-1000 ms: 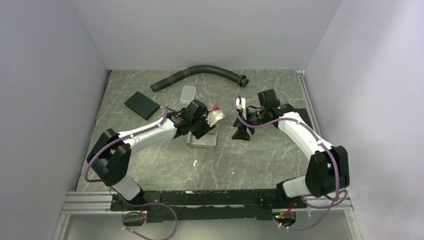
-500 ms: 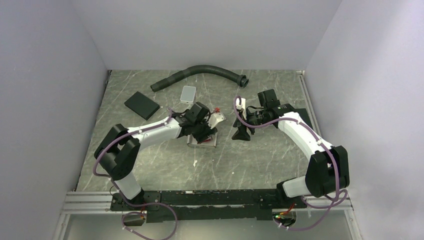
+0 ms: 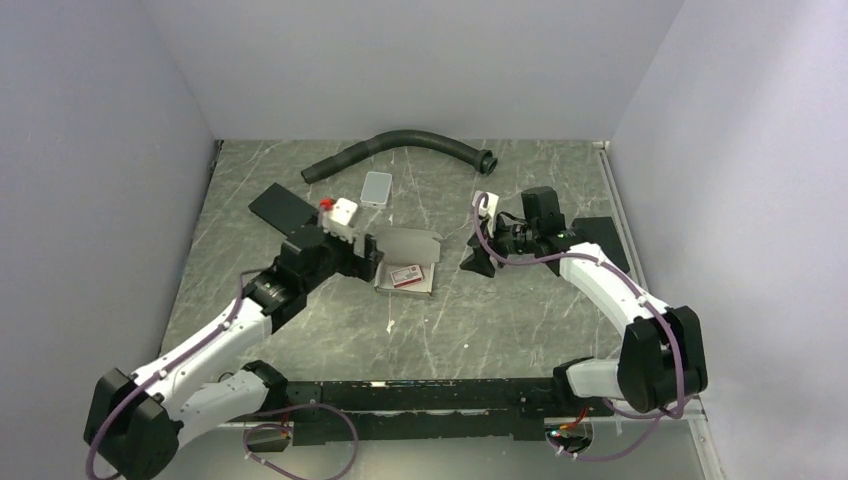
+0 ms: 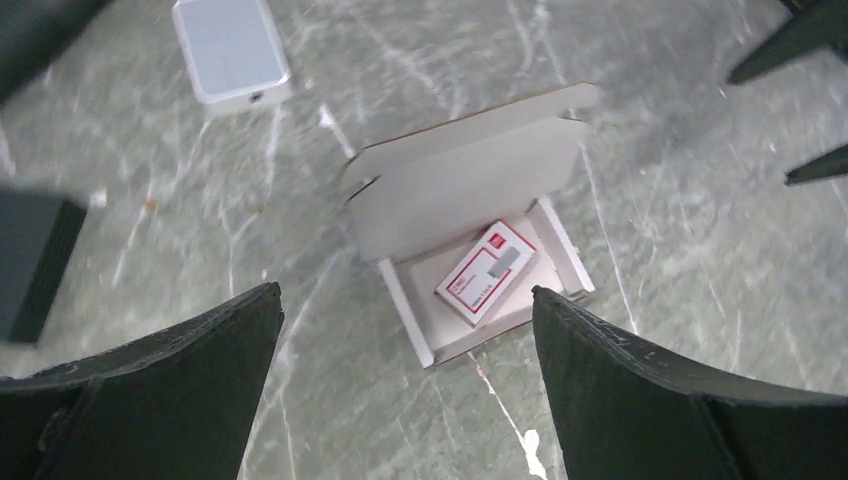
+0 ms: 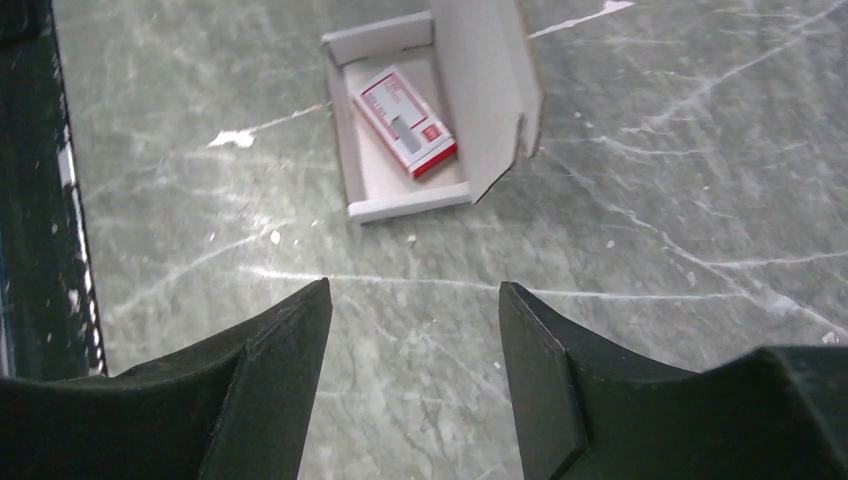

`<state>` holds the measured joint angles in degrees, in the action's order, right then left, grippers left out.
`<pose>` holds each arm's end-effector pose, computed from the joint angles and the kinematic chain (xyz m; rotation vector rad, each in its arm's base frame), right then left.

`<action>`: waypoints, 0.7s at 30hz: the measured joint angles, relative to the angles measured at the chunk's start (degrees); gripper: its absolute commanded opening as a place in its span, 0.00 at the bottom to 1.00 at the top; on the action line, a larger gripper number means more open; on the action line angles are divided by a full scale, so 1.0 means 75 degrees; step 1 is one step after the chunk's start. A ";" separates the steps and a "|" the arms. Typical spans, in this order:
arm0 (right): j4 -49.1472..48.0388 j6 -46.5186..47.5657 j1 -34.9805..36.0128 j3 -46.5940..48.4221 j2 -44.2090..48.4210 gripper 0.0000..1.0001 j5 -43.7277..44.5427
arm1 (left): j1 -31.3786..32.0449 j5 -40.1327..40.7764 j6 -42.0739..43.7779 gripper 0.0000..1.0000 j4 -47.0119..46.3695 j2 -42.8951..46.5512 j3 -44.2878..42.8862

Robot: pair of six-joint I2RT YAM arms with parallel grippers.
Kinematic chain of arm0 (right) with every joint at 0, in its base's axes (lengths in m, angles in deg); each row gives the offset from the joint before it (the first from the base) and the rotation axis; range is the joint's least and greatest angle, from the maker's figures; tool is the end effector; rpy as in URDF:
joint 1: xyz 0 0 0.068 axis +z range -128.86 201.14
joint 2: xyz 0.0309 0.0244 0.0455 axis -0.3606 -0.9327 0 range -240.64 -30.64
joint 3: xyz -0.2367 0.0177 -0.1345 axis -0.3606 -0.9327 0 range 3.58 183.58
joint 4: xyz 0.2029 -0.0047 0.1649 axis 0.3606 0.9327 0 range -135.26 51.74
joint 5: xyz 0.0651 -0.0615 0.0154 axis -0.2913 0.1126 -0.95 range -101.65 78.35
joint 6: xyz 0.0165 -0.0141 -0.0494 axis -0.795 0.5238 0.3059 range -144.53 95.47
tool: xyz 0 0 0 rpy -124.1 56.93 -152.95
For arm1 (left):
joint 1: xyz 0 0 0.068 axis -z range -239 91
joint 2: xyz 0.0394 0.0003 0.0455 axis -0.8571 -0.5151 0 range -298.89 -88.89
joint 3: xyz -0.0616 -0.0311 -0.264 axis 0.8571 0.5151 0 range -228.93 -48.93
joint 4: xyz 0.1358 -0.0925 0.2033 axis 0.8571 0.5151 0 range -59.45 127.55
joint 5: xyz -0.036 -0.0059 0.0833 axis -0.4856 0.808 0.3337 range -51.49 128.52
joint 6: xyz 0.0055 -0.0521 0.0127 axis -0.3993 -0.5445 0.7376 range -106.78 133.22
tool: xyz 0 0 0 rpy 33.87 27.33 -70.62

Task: Fold the paper box
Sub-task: Place the product in the paper box, then close the paper box at the center of the board.

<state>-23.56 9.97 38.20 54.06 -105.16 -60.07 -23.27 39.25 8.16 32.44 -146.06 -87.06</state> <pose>0.2464 0.1034 0.2530 -1.2833 1.7568 0.8192 0.1872 -0.1341 0.2730 0.5108 1.8963 -0.4591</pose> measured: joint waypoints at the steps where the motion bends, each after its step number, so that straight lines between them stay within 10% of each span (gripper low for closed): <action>1: -0.0353 -0.0338 0.0000 -0.0085 -0.0009 0.63 0.0058 | -0.0256 -0.0012 -0.0402 0.96 -0.0111 0.0169 0.0184; 8: -0.2122 -0.2363 0.0061 -0.0175 -0.0801 0.55 0.0527 | -0.1807 -0.0682 -0.2355 0.76 -0.0731 -0.0015 0.1026; 21: -0.2471 -0.3299 0.0804 0.0335 -0.2087 0.47 0.1515 | -0.2130 -0.2022 -0.2226 0.68 -0.2873 -0.2162 0.1029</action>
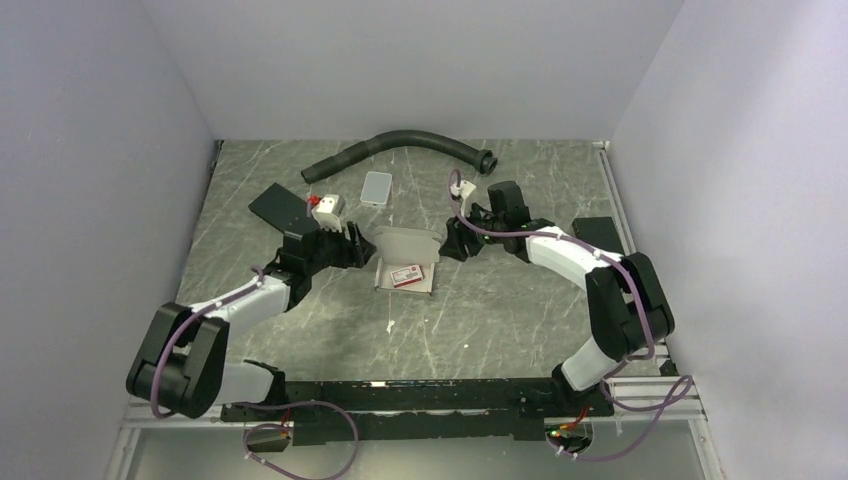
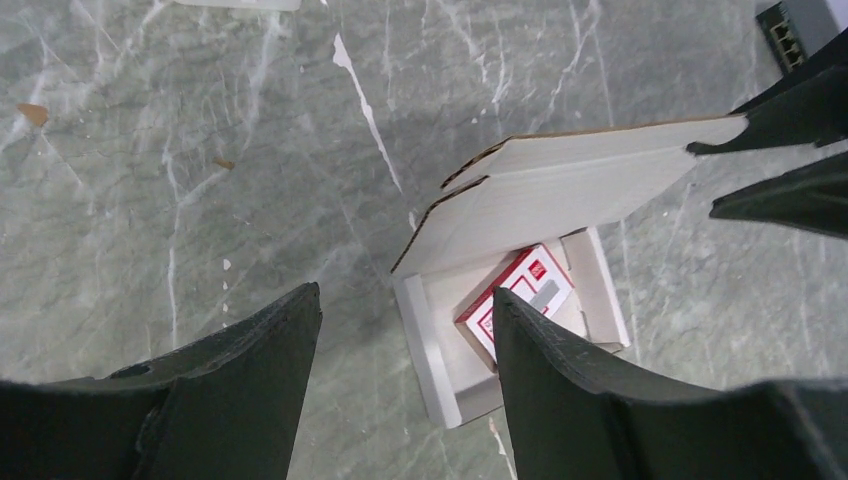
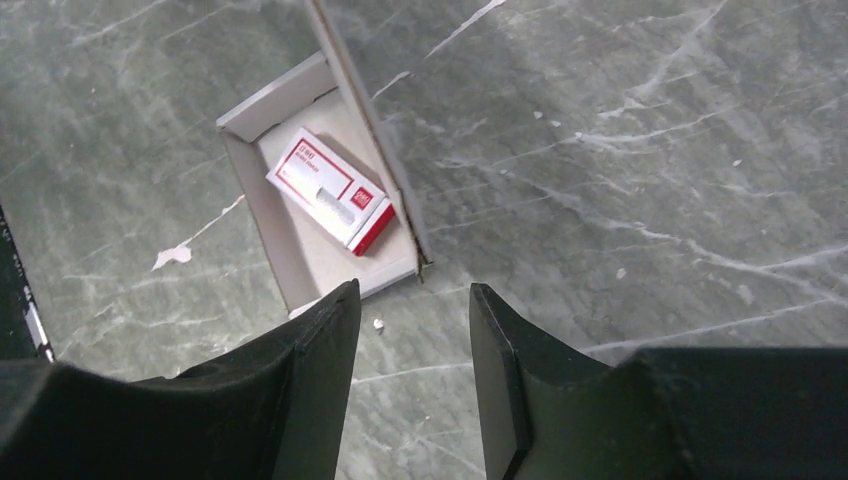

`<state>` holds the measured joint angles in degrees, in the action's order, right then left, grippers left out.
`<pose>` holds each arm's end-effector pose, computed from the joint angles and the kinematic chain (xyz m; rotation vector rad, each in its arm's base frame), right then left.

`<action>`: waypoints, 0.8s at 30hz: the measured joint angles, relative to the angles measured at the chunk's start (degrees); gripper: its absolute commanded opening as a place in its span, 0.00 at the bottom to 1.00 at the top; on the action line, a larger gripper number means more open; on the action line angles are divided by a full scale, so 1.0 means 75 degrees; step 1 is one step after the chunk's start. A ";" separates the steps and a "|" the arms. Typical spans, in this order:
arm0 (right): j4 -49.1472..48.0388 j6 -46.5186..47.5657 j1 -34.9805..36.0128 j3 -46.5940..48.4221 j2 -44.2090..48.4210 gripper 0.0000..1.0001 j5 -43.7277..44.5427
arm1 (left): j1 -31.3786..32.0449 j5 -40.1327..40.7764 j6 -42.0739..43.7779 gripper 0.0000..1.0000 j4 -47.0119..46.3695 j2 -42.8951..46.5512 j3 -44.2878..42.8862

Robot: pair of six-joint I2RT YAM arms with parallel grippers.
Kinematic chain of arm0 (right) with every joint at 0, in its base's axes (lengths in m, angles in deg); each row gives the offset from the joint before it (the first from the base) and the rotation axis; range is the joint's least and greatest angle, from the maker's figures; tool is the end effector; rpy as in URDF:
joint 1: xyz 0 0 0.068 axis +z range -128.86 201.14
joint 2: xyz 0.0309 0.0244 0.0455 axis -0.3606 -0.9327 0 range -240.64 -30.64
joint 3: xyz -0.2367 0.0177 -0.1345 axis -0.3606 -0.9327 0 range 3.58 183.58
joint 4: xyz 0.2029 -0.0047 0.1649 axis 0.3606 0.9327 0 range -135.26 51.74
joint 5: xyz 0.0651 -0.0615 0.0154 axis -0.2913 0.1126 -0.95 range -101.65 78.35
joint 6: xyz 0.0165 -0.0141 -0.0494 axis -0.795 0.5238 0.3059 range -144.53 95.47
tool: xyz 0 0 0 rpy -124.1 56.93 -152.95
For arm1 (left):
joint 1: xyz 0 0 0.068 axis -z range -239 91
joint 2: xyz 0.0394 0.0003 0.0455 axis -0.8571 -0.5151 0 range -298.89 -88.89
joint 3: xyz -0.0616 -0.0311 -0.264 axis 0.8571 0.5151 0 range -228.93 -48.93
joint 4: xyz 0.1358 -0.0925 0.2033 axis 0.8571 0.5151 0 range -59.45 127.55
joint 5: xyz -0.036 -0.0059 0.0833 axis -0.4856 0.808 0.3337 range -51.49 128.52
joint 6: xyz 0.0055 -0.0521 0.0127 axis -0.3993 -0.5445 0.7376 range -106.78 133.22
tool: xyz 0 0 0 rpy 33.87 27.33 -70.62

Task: Fold the paper box
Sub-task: Close the paper box at the center of the board.

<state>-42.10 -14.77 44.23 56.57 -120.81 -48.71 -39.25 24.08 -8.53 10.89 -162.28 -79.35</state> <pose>0.2955 0.1493 0.2109 -0.9565 2.0285 0.8568 0.2457 -0.0976 0.2005 0.1334 2.0311 -0.7131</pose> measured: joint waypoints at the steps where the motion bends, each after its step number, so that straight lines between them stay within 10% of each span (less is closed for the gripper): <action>1: -0.0026 -0.0029 0.0006 0.0079 -0.0096 0.46 0.0067 | -0.0003 -0.0038 0.0044 0.68 -0.0096 -0.0178 0.0000; 14: 0.0000 -0.0134 0.0391 0.0469 -0.0705 0.25 0.0300 | -0.0006 -0.0539 0.0353 0.52 -0.0784 -0.1151 -0.0099; 20: 0.0029 -0.0137 0.0391 0.0586 -0.0836 0.00 0.0312 | -0.0006 -0.0723 0.0356 0.29 -0.0944 -0.1256 -0.0192; 24: 0.0032 -0.0154 0.0391 0.0597 -0.0836 0.00 0.0347 | -0.0009 -0.0857 0.0347 0.15 -0.1023 -0.1352 -0.0248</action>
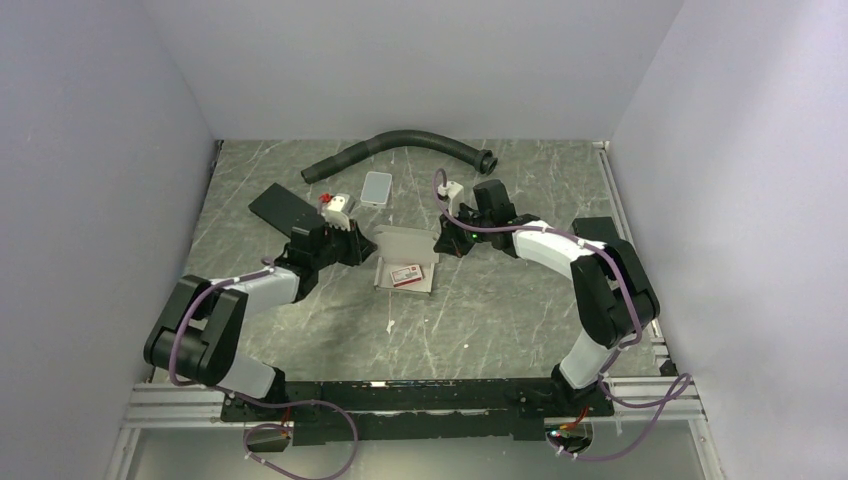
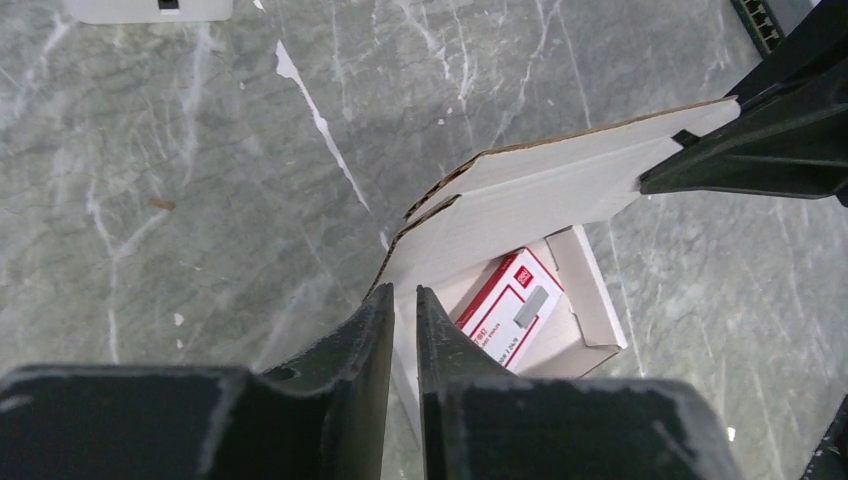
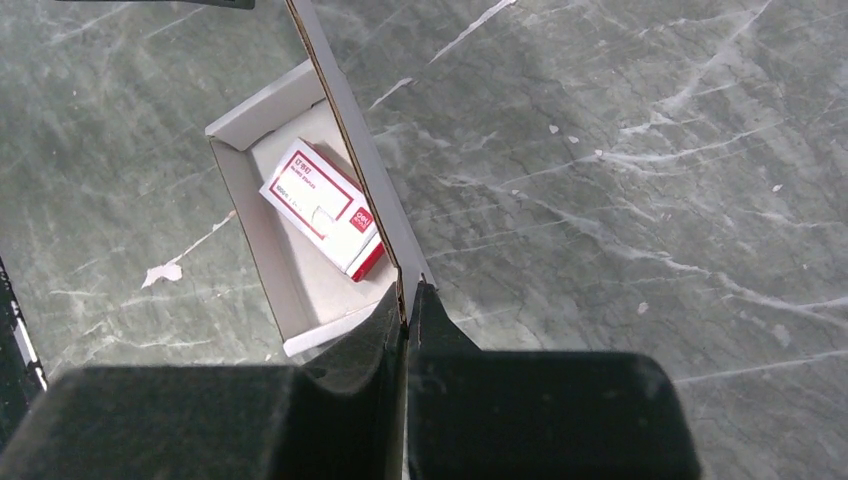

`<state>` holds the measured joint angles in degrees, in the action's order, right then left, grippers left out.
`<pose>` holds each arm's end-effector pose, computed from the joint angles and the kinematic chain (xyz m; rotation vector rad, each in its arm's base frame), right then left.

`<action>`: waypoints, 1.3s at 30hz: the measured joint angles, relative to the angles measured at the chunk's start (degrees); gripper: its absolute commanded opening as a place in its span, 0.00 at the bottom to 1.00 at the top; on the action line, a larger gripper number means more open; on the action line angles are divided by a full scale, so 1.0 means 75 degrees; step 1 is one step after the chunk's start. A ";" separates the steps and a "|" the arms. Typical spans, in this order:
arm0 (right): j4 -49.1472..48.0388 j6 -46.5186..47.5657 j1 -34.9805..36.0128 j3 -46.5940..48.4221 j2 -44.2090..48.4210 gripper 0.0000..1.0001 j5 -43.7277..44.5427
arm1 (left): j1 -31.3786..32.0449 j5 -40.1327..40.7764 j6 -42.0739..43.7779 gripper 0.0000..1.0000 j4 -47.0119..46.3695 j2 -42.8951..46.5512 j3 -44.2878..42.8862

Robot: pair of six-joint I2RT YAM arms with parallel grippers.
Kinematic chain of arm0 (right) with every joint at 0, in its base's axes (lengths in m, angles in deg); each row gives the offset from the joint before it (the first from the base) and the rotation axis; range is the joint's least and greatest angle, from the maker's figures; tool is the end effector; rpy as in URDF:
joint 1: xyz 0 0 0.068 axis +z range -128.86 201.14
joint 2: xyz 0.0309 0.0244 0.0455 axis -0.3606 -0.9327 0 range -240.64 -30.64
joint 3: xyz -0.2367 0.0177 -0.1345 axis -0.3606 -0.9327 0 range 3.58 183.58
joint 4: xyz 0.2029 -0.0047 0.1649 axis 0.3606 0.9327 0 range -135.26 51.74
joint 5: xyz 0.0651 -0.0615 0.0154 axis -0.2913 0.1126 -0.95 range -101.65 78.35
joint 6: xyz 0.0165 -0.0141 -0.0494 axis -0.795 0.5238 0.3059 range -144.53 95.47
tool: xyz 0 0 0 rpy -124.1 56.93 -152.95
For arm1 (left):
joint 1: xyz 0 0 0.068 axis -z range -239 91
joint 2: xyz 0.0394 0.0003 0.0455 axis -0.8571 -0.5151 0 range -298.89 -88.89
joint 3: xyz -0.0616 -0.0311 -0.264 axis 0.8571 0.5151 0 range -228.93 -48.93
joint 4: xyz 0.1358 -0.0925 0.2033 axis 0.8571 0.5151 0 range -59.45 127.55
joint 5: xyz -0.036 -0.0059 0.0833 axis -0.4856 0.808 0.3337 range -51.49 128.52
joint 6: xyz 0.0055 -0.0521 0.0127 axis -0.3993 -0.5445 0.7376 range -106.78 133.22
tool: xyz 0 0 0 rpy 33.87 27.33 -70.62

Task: Fold the paper box
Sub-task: Close the paper box at the center of the board.

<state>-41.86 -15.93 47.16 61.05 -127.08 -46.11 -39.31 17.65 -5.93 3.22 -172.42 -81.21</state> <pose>0.3095 0.1735 0.1987 -0.9740 2.0785 0.8491 0.2672 -0.1091 0.1789 0.2529 2.0326 -0.7929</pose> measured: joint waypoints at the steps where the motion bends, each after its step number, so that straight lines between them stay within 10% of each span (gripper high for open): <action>1: 0.0000 -0.0003 0.0000 0.0000 0.0000 0.00 0.0017 | 0.0000 -0.0050 -0.0017 0.13 -0.0032 -0.0029 0.0000; 9: 0.0020 0.0003 0.0000 0.0038 0.0003 0.00 0.0256 | 0.0015 -0.0303 -0.0221 0.13 -0.0303 -0.0213 0.0000; 14: 0.0087 0.0163 0.0000 0.0102 0.0029 0.00 0.0533 | 0.0038 -0.0175 -0.0210 0.51 -0.0254 -0.0102 0.0020; 18: 0.0187 0.0350 -0.0017 0.0102 0.0111 0.00 0.0557 | 0.0038 0.0125 -0.0070 0.60 -0.0210 0.0391 0.0146; 33: 0.0356 0.0539 -0.0044 0.0143 0.0122 0.00 0.0463 | 0.0035 -0.0455 0.0638 0.51 -0.0796 -0.1014 -0.0239; 39: 0.0361 0.0539 -0.0044 0.0146 0.0122 0.00 0.0455 | 0.0035 -0.0740 0.0589 0.23 -0.0901 -0.1326 -0.0571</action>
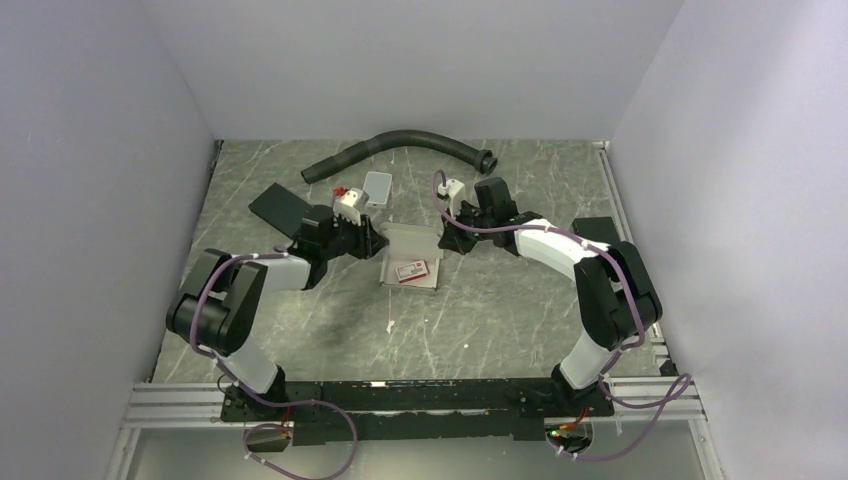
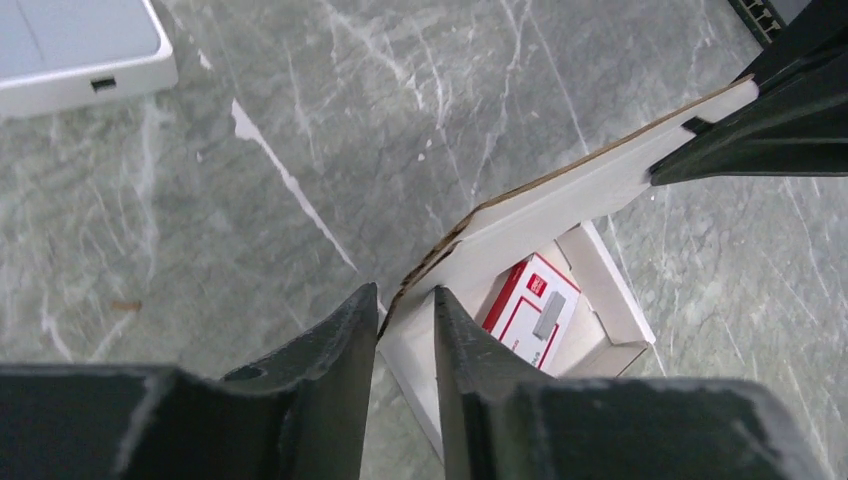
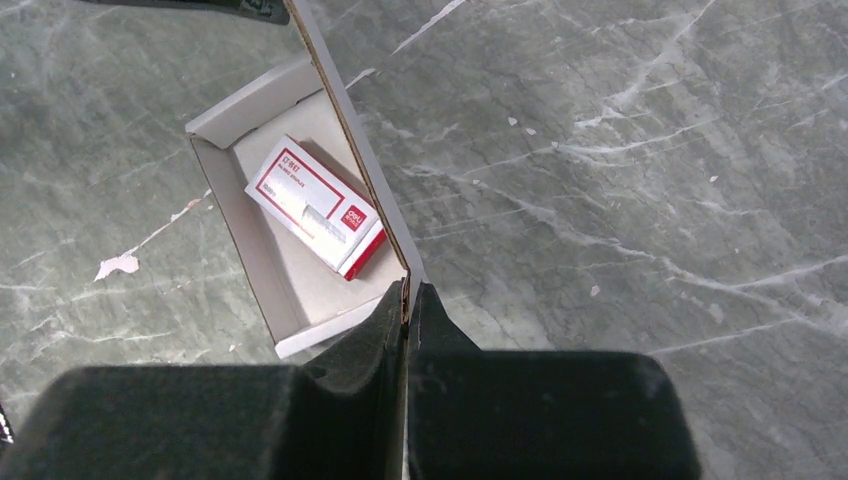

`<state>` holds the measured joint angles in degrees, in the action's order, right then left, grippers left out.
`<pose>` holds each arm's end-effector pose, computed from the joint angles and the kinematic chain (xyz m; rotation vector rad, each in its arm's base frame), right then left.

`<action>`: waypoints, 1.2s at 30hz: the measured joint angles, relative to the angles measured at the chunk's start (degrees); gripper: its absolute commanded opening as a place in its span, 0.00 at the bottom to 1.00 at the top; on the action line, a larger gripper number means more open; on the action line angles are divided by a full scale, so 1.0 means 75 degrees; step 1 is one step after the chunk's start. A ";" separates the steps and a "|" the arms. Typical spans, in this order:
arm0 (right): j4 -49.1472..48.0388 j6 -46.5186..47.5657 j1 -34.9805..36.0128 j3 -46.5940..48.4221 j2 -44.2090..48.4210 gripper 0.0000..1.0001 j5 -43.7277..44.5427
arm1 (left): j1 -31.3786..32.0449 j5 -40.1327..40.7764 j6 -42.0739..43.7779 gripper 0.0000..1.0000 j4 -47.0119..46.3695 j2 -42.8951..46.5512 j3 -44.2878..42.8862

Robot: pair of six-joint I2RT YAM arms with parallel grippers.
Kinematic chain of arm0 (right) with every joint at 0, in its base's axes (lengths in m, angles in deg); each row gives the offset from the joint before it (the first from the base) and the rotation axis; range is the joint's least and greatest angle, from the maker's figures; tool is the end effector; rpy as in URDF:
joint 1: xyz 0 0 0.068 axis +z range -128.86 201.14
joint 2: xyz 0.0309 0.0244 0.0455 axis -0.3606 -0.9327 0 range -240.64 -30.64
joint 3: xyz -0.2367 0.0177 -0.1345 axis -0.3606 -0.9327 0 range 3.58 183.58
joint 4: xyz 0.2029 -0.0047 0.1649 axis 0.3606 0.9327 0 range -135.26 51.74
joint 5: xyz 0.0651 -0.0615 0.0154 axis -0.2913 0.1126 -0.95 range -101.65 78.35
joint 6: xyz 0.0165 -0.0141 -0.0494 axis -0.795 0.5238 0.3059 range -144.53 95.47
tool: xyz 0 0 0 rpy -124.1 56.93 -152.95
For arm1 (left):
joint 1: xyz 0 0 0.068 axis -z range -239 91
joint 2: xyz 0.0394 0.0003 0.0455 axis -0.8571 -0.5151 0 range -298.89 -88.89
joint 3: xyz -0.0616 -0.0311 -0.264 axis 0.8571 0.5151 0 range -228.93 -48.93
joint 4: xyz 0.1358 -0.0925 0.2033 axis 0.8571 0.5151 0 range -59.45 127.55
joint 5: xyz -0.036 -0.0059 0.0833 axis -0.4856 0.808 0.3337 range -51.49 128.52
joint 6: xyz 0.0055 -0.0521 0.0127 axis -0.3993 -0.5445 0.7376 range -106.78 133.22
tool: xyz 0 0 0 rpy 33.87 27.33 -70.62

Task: Fold the paper box
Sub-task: Close the paper box at the center of the board.

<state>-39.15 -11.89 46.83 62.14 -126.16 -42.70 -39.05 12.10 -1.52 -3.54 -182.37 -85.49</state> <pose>0.3107 0.1698 0.2055 -1.0110 2.0685 0.7436 0.2931 -0.1232 0.1635 0.4018 1.9826 -0.8434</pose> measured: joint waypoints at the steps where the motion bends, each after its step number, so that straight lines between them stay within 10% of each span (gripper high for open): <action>1: 0.0000 -0.0003 0.0000 0.0000 0.0000 0.00 0.0003 | 0.0000 -0.0055 -0.0003 0.18 0.0012 -0.0023 -0.0087; 8: -0.0020 -0.0143 -0.0012 0.0012 0.0003 0.00 0.0140 | 0.0052 -0.0117 -0.0350 0.00 0.0079 -0.0035 -0.0195; 36: -0.0254 -0.2183 0.0571 -0.0119 0.0254 0.05 0.2728 | 0.3019 0.5913 -0.1169 0.00 0.2075 0.0522 -0.0755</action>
<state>-41.05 -28.26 51.11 61.25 -124.26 -22.24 -16.41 56.45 -10.28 12.02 -178.45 -91.15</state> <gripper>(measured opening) 0.021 0.012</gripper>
